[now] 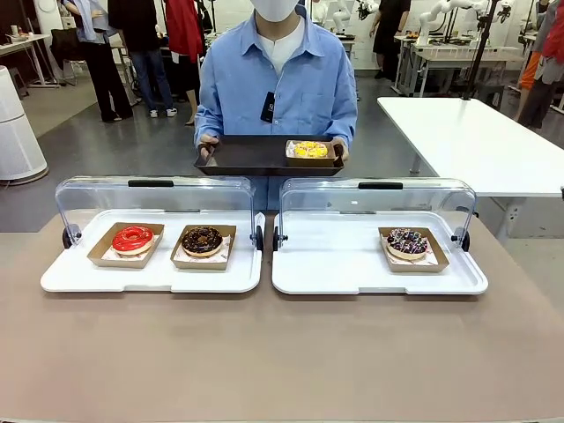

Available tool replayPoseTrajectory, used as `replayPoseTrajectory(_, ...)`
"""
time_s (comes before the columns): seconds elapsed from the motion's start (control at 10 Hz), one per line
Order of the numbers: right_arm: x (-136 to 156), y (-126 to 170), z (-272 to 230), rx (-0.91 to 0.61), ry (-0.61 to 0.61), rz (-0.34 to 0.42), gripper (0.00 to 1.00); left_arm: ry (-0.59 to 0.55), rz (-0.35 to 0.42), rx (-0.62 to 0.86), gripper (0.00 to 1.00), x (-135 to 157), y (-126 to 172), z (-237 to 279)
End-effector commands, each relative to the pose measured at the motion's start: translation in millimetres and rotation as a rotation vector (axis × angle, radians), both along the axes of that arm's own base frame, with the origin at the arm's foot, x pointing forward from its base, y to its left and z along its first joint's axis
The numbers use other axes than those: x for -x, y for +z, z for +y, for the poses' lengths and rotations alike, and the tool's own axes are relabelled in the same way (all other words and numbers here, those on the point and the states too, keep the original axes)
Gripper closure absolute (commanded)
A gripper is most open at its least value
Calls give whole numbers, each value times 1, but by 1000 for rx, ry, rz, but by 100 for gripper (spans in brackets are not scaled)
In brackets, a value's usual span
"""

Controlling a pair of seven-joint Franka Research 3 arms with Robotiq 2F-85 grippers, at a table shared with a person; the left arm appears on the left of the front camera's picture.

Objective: Provide the desired donut to the person.
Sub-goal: Pick up and lift the Paper togo box containing the Donut pointed at by the person.

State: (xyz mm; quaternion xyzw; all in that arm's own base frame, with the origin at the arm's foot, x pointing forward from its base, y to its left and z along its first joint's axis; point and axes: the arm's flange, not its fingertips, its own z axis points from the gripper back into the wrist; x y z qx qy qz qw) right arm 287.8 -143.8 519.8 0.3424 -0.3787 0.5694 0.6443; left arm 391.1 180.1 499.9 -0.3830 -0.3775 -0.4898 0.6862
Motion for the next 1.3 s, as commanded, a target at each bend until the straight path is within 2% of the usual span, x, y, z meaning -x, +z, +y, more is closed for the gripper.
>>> replayPoseTrajectory(0.0,8,17,-8,14,-34,11,0,-8,-25,14,0,1,0,0)
replayPoseTrajectory(0.6,9,17,-19,24,-102,54,0,-8,-25,14,0,1,0,0)
replayPoseTrajectory(0.7,8,15,-21,7,-73,18,0,-8,-25,14,0,1,0,0)
replayPoseTrajectory(1.2,8,15,-21,7,-73,18,0,-8,-25,14,0,1,0,0)
